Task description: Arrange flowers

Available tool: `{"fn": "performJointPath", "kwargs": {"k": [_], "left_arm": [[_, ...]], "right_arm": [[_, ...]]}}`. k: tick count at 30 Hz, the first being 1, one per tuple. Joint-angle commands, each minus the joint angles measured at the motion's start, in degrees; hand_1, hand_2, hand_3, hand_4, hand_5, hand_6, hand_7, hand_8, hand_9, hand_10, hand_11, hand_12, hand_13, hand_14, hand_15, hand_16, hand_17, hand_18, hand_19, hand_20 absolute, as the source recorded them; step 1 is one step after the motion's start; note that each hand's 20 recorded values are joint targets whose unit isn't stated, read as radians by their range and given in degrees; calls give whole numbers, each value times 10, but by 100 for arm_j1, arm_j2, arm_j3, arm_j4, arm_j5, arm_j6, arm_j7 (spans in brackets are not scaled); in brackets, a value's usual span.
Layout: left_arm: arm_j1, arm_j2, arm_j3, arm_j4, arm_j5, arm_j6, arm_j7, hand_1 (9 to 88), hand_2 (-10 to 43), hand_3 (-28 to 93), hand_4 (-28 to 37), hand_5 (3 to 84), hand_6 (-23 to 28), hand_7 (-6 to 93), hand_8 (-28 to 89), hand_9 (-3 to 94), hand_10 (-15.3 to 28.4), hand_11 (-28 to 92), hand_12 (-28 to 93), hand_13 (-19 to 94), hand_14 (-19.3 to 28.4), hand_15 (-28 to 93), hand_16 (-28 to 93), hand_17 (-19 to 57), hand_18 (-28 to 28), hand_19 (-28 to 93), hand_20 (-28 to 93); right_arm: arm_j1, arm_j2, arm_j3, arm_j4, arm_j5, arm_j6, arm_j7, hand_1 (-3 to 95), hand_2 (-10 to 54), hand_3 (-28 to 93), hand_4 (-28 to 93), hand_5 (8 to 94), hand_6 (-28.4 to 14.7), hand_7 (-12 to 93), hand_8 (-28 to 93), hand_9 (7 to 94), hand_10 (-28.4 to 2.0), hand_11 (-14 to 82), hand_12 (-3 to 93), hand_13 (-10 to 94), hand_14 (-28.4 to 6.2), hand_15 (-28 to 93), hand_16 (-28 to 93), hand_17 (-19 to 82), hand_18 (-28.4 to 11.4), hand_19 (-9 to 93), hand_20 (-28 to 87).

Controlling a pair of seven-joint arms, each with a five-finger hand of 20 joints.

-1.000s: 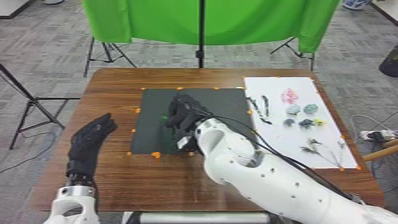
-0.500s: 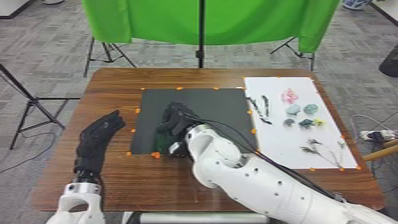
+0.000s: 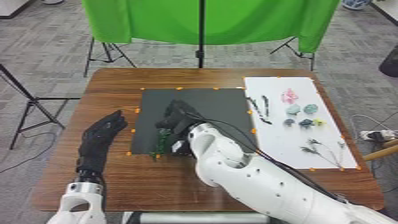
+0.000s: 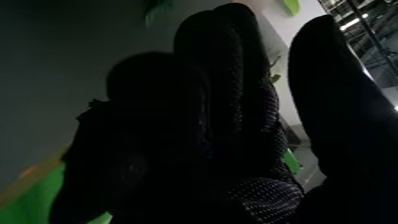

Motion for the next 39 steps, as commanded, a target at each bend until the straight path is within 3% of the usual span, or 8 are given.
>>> {"fn": "performJointPath", "kwargs": {"k": [1,5,10,16,19,29,39], "left_arm": [[249,-133,-97,-47,140,-9,23,292,-69,656,-171,479,29,135,-46,431,121,149,150,326,162,233,50,40,146,84,244],[337,-127,-179,-105,121,54,26,292,-69,656,-172,478,29,136,-46,431,121,149,151,327,162,233,50,40,146,85,244],[362,-128,-229,-121,125,67,-15,293,-70,657,-172,481,28,138,-46,434,121,150,152,328,162,235,50,40,146,85,244],[374,-157,-244,-131,125,54,-69,294,-68,655,-172,481,28,139,-48,434,122,151,151,329,162,236,50,40,146,85,244],[401,-150,-264,-142,132,41,-112,295,-67,653,-172,483,25,141,-48,435,122,151,151,328,163,238,50,40,146,86,244],[378,-149,-260,-147,153,22,-154,295,-66,652,-172,481,27,140,-48,436,122,152,152,329,163,239,49,40,146,86,243],[417,-151,-265,-170,114,38,-179,295,-66,654,-172,481,27,139,-48,436,123,152,151,329,163,239,48,40,146,87,244]], "right_arm": [[-715,1891,1511,-1952,-580,-387,-193,419,-95,571,-136,800,-31,270,-24,839,-149,349,267,923,-42,491,331,649,-109,925,406],[-1883,2884,3219,-2805,-743,-302,-51,402,-95,598,-132,744,-29,219,-66,790,-143,309,270,870,-57,514,338,578,-143,931,426],[-3891,3274,5580,-3118,-1074,-530,340,397,-95,601,-140,701,-37,177,-59,733,-153,274,273,821,-71,546,329,532,-157,926,439],[-5589,3019,7420,-3123,-933,-1687,675,387,-95,595,-182,642,-42,146,-52,655,-168,199,260,769,-91,565,317,492,-172,907,460],[-5917,2918,7663,-3025,-1104,-2016,806,389,-95,595,-202,612,-51,124,-52,622,-176,162,251,746,-103,574,313,476,-179,896,469],[-6247,2927,7526,-2601,-1625,-1886,972,379,-95,610,-271,550,-66,96,-43,600,-174,161,253,732,-104,582,296,469,-181,883,488],[-6533,2678,7600,-2639,-1153,-1591,1067,405,-95,599,-282,619,-51,123,-53,675,-160,198,247,765,-87,584,293,499,-167,897,485]]}}
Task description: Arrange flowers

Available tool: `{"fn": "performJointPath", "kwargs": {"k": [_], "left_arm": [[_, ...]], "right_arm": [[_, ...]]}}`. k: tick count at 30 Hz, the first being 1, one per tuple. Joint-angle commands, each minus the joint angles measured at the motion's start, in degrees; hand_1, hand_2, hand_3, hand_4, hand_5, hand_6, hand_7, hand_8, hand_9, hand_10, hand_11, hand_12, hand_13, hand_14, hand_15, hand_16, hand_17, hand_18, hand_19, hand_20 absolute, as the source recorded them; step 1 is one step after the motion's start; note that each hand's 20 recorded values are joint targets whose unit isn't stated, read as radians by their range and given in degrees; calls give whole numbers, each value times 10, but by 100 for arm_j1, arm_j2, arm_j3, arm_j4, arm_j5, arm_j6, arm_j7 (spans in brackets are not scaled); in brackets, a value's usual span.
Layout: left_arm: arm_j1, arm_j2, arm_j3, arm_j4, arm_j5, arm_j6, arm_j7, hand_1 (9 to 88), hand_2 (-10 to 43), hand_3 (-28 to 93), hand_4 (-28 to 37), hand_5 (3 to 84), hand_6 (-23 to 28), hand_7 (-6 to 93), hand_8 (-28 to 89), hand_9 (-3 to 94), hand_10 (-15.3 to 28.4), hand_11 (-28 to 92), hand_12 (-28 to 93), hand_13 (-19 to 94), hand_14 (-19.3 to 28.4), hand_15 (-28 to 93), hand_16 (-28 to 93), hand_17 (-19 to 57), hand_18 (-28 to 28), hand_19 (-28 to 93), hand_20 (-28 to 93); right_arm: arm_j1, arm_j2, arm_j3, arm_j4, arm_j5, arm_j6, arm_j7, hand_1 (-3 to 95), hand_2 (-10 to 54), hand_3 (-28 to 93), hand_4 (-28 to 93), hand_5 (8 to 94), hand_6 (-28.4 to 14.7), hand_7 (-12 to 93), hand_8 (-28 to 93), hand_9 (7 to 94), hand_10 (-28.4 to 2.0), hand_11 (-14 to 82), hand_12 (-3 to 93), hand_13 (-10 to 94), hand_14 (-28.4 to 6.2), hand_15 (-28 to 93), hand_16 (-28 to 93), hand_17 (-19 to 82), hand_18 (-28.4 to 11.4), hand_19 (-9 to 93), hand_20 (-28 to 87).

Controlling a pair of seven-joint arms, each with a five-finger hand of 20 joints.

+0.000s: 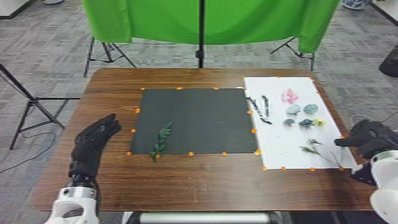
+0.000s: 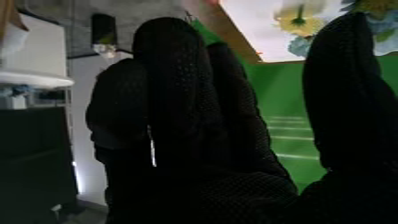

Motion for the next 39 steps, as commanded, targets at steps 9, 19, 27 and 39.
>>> {"fn": "performJointPath", "kwargs": {"k": [9,19,27,39], "left_arm": [[184,-79,16,-19,-19,19,-94,295,-65,652,-172,481,27,139,-48,437,123,152,151,328,163,240,49,39,146,86,243],[148,-65,19,-8,-8,20,-102,294,-64,651,-172,482,28,138,-47,436,123,151,151,329,163,240,48,39,146,86,243],[166,-72,22,-9,-4,19,-92,294,-63,652,-172,481,28,138,-47,437,123,151,150,329,164,241,47,39,145,86,243],[110,-44,48,1,9,-12,-98,293,-64,654,-173,482,28,137,-47,437,122,152,151,329,163,240,48,39,145,86,243]], "right_arm": [[-477,-383,57,-328,376,273,49,388,-95,592,-249,647,-50,126,-56,704,-157,207,242,778,-86,577,302,507,-166,906,477],[-429,-293,-352,-119,90,402,-274,477,-95,618,-262,690,-22,153,-68,758,-129,226,241,802,-64,575,302,528,-148,913,474],[-437,-219,-430,-308,-245,1704,-425,639,-95,500,-206,808,9,214,135,905,-91,150,421,880,-34,567,319,604,-120,932,488],[2501,-302,-3154,-652,371,1847,-638,636,-95,516,-191,816,5,214,138,917,-94,162,412,897,-29,562,324,624,-116,932,505]]}}
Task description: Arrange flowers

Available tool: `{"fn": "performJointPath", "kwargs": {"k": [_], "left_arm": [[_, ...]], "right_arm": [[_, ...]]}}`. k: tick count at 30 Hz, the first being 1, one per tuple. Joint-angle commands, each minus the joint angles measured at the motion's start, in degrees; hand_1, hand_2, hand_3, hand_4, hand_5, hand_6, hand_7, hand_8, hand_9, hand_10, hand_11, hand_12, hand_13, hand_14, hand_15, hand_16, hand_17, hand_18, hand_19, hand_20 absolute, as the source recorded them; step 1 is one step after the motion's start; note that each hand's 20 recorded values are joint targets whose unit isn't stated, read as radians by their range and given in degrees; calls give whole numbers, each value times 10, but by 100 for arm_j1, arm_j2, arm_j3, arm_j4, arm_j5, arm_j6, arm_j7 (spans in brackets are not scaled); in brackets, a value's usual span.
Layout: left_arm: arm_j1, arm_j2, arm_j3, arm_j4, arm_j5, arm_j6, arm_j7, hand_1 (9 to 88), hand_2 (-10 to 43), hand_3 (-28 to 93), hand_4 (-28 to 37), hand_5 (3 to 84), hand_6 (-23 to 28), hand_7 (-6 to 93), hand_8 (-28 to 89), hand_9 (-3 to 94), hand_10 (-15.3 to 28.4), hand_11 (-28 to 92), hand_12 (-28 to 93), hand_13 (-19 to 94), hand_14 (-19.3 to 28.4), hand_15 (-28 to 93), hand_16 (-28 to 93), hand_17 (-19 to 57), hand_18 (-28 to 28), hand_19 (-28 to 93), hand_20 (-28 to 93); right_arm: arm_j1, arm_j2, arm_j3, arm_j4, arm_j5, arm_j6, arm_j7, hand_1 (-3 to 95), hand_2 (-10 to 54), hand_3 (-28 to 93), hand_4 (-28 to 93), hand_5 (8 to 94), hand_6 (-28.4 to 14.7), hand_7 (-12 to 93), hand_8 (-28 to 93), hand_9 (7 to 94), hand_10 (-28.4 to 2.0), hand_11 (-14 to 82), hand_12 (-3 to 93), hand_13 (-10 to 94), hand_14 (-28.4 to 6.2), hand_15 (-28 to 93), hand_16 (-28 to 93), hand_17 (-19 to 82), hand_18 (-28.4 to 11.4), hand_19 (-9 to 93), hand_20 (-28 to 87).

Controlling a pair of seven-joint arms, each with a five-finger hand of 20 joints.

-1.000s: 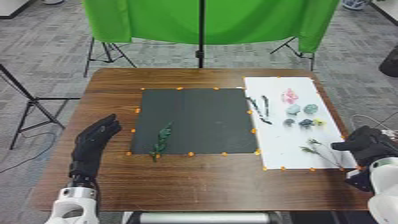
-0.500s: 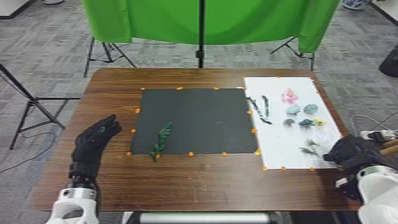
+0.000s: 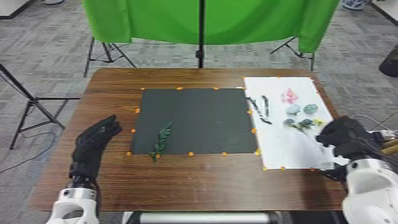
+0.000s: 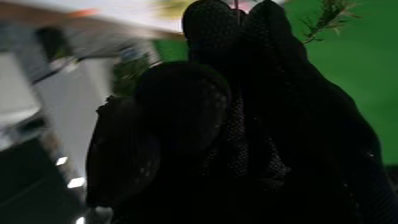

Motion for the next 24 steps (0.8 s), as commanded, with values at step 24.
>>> {"fn": "performJointPath", "kwargs": {"k": [24], "left_arm": [[46,-26,105,66,9,-172,-101,289,-67,656,-170,478,29,133,-46,435,122,149,151,327,163,237,49,39,145,83,243]], "right_arm": [[4794,-1634,-5452,1687,479,-738,-504,614,-95,490,-153,813,2,211,145,910,-99,177,400,899,-30,555,331,626,-117,932,509]]}}
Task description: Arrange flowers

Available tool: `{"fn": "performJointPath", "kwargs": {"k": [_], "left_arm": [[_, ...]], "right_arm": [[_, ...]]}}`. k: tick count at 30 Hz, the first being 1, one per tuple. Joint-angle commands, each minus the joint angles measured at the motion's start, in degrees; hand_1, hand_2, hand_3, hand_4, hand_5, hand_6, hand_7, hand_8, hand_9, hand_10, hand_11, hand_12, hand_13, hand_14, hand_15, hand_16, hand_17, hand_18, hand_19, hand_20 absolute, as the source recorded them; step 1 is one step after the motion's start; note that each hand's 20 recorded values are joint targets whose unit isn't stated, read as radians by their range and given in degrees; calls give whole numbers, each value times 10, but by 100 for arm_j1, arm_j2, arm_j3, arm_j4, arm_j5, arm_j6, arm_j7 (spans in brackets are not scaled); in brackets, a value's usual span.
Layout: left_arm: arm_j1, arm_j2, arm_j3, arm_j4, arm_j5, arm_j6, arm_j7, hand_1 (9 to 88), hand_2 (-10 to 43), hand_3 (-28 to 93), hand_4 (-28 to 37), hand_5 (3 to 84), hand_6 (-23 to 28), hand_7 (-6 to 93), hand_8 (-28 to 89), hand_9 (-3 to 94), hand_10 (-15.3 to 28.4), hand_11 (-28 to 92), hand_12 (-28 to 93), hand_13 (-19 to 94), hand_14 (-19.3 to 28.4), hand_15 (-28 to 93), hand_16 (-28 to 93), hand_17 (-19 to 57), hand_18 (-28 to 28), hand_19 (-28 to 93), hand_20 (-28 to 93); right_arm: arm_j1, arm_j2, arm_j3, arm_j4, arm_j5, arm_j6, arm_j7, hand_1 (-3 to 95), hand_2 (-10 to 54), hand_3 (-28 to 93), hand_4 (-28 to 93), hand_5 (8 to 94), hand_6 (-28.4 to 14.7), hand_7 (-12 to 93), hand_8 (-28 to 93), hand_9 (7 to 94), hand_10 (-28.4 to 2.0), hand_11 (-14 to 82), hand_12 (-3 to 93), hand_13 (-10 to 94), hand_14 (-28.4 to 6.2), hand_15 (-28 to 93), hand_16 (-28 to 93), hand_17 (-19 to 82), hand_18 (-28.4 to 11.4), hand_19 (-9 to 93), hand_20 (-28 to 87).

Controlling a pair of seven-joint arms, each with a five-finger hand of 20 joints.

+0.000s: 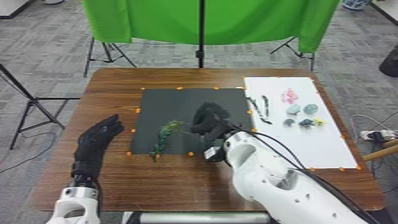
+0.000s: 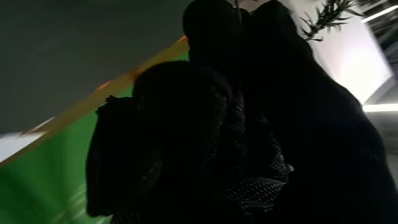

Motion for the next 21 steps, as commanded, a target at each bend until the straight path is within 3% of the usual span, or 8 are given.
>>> {"fn": "performJointPath", "kwargs": {"k": [1,4,6,7,16,17,19,21], "left_arm": [[81,-36,57,58,6,-141,-79,288,-67,656,-170,478,29,133,-46,435,122,148,151,326,163,235,49,39,145,83,243],[38,-21,74,75,9,-178,-101,286,-68,656,-170,477,28,133,-45,434,121,148,151,326,163,233,50,38,146,82,243],[3,-19,81,86,23,-203,-113,286,-69,656,-171,477,29,132,-46,433,121,148,151,326,163,232,50,38,146,82,243],[-1,-20,80,86,33,-209,-119,285,-69,656,-171,477,29,132,-45,433,121,148,151,326,163,232,51,37,146,83,243],[-24,-32,100,101,48,-292,-125,282,-71,657,-173,474,30,129,-44,432,121,146,152,325,163,228,52,37,146,81,241],[-19,-40,98,97,46,-289,-120,283,-70,657,-174,475,30,129,-44,432,121,146,151,324,163,228,52,37,146,81,241],[-3,-42,95,93,40,-274,-102,283,-70,657,-173,474,29,129,-44,432,121,146,151,325,164,228,52,37,146,81,241],[21,-39,80,84,40,-263,-113,283,-70,656,-173,474,29,130,-44,432,121,146,152,324,164,229,52,37,146,81,241]], "right_arm": [[89,-140,-202,149,112,-178,13,613,-95,469,-142,809,0,212,142,902,-101,195,385,899,-30,555,331,626,-117,932,509],[144,-160,-277,223,73,-181,-4,616,-95,393,-104,802,-4,210,142,887,-107,240,340,897,-31,552,333,624,-117,932,506],[161,-175,-300,267,77,-138,-5,796,-95,-171,290,794,-6,207,140,883,-111,256,321,896,-32,551,329,623,-117,932,505],[167,-185,-292,288,70,-152,-5,822,-95,-256,344,790,-8,206,139,882,-112,261,313,896,-31,551,329,622,-117,932,504],[90,-183,-189,295,-16,85,-28,779,-95,-283,392,777,-14,194,116,875,-117,303,258,899,-34,543,329,622,-118,932,496],[21,-141,-125,213,-76,107,-33,765,-95,-266,394,774,-14,195,105,874,-117,306,256,899,-34,543,329,622,-119,932,496],[-140,6,3,-11,-219,124,31,511,-95,374,-29,767,-11,197,34,871,-118,312,254,899,-34,542,329,621,-121,932,496],[-297,145,150,-215,-290,6,142,400,-95,604,-176,766,-9,205,-67,873,-121,314,253,901,-36,541,328,623,-120,932,495]]}}
